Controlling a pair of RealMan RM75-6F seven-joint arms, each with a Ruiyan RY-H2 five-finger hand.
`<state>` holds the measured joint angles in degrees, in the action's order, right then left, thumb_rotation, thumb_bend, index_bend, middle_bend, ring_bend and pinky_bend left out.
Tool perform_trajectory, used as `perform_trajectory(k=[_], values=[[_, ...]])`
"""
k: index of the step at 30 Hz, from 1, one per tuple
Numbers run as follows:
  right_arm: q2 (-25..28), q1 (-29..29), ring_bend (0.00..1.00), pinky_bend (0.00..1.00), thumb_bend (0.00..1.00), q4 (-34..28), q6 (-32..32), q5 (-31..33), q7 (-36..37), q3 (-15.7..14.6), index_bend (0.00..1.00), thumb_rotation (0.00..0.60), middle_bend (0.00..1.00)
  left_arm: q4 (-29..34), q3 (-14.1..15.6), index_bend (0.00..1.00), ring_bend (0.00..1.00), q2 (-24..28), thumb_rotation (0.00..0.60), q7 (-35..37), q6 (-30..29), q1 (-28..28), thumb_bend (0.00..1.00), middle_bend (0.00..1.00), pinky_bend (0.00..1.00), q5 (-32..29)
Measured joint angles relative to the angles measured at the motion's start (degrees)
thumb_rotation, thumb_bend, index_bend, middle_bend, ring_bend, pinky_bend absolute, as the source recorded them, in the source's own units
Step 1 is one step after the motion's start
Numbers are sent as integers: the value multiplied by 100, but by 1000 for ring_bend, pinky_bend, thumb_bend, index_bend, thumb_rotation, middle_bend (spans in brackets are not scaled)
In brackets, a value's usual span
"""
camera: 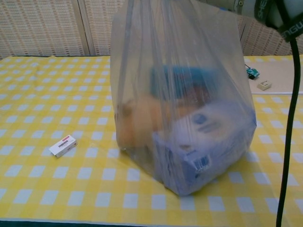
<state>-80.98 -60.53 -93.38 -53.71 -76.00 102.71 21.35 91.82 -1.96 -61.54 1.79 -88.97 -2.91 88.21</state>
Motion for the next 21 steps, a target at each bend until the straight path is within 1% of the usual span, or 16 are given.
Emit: perform_trajectory(k=[4,6,7,10,11,14,17,21], values=[[317,4,798,1000,427,-464,35,93,-238,420,789,600,845,10,-4,0,25,-11,600,-37,15,-4,276,60,0,-14],[538,2,797,1000,427,-756,10,195,-433,775,789,600,845,17,1,0,25,-17,600,-57,28,-8,276,60,0,-14],[597,0,797,1000,427,-829,4,231,-486,872,789,600,845,19,2,0,25,-21,600,-67,37,-11,276,60,0,-15],[939,-10,796,1000,427,-1230,-2,536,-815,1405,789,600,845,25,7,0,25,-31,600,-95,72,-25,276,60,0,-18],[1022,-10,796,1000,427,-1324,5,643,-924,1520,789,600,845,26,9,0,25,-33,600,-99,89,-31,276,60,0,-20],[1237,1,797,1000,427,-1577,90,1010,-1279,1716,789,600,845,33,9,0,25,-40,600,-126,125,-43,276,60,0,-47],[1346,34,796,1000,427,-1705,263,1213,-1518,1801,789,600,845,48,10,0,25,-54,600,-172,136,-43,276,60,0,-64],[1338,91,797,1000,428,-1682,426,1224,-1485,1859,789,600,845,78,26,0,25,-58,600,-196,131,-35,277,60,0,-47]])
